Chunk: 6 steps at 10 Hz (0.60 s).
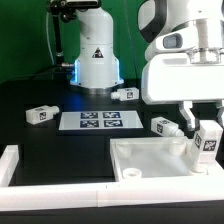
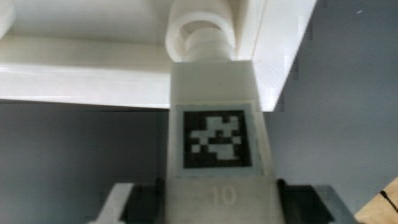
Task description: Assemble one leg
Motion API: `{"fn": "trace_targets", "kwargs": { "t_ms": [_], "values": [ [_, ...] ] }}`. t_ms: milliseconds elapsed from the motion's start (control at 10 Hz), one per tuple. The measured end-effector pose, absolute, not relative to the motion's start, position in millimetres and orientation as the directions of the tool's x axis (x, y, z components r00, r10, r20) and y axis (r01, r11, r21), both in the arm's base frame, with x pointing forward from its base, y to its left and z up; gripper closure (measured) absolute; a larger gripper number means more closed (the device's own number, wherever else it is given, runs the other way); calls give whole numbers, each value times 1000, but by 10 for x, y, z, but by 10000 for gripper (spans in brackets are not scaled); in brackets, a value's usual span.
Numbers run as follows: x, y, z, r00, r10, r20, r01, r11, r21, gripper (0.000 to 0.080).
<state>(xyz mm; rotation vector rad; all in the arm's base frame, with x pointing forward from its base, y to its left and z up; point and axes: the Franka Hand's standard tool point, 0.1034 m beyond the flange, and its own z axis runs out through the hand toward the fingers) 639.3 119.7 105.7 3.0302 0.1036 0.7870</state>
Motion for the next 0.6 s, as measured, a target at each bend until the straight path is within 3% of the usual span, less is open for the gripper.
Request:
{"fn": "trace_targets", "kwargs": {
  "t_ms": [600],
  "values": [
    [6322, 1160, 979, 873, 93, 478, 84, -996, 40, 506]
  ]
}}
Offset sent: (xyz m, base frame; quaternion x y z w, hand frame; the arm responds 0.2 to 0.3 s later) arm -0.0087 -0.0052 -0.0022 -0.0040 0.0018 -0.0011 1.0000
